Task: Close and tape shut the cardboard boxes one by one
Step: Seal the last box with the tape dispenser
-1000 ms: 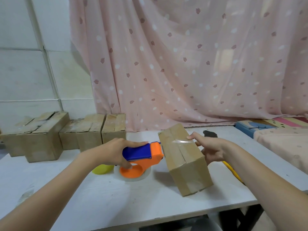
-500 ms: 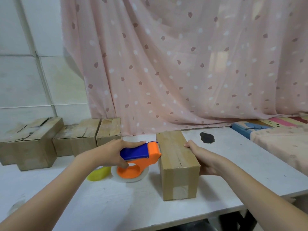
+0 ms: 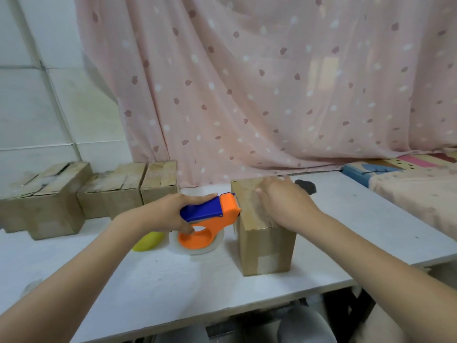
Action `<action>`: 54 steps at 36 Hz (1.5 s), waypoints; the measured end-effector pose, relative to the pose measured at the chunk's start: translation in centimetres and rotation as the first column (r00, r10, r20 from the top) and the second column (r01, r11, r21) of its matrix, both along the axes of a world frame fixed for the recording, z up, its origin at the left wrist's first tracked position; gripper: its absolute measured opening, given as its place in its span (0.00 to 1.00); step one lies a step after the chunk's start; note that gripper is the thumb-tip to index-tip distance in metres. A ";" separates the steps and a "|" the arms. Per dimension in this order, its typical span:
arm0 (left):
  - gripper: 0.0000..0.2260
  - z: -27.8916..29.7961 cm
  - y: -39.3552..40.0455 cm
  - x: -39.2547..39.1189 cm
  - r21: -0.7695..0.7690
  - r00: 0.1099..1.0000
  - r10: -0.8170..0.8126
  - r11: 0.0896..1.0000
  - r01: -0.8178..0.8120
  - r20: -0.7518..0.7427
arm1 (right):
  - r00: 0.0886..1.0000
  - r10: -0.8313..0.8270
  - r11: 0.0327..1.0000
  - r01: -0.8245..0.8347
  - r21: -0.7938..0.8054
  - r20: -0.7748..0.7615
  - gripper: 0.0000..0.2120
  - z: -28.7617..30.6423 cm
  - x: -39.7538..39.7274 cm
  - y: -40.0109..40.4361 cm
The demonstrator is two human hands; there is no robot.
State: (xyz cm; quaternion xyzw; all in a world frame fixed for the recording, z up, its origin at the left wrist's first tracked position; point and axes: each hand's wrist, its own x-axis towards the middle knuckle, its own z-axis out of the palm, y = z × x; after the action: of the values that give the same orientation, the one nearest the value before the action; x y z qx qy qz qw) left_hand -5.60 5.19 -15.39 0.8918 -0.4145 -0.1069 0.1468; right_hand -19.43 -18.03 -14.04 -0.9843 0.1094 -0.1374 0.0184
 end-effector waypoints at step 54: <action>0.38 -1.2 3.6 1.0 0.095 0.994 -0.032 0.995 0.022 0.108 | 0.984 -0.110 0.976 0.134 0.170 -0.142 0.17 0.4 0.3 3.0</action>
State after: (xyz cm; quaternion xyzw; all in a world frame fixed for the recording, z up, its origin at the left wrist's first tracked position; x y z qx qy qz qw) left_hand -4.62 8.83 -16.58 0.8964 -0.4286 -0.0792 0.0803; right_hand -19.10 -15.03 -13.59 -0.9770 0.1825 -0.0627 0.0910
